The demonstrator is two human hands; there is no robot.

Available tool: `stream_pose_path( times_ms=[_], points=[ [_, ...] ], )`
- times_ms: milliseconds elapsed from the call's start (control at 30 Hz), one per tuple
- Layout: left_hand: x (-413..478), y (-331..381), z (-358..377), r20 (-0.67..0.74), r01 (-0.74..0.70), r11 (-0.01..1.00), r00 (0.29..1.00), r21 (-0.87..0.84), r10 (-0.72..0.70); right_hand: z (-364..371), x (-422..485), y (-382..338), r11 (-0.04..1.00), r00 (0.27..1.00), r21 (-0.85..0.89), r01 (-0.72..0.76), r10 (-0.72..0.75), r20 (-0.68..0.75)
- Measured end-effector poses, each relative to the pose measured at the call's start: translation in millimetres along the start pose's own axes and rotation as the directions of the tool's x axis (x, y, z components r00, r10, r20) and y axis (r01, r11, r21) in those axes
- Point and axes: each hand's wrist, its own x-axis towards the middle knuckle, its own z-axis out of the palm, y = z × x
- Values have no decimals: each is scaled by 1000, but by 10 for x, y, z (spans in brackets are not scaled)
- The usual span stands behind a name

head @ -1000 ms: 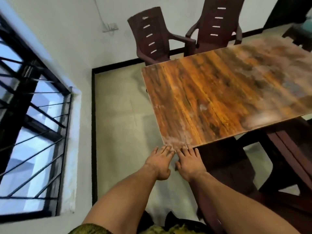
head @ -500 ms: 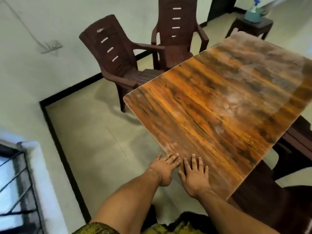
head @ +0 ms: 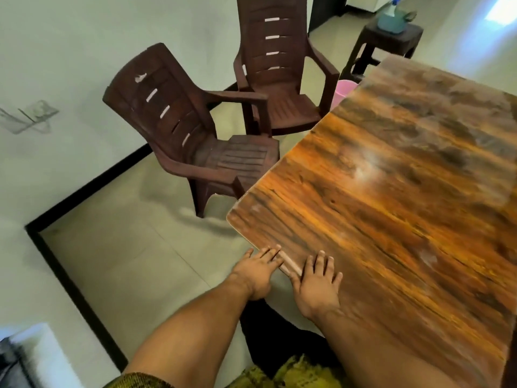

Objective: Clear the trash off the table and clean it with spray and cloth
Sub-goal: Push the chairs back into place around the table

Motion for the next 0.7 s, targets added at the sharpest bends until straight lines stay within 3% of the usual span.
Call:
stream_pose_path(
  times_ms=[200,400,567,700],
  points=[
    [145,-1089,-383,9,16,1000,1000,10,-16,-104,663,-1140,979,979,-48,199,-201,-45],
    [199,-2101,-706,44,78,997,996,-6,-78,-341,1154,-2218,972,971,-15,234,-234,-39],
    [275,-3253,-1077,-26,107,994,994,-23,-108,-512,1792,-3195,966,965,0,257,-257,-42],
    [185,-4442,-1445,-81,128,992,989,8,-127,-639,2291,-4303,960,954,14,279,-275,-123]
  ],
)
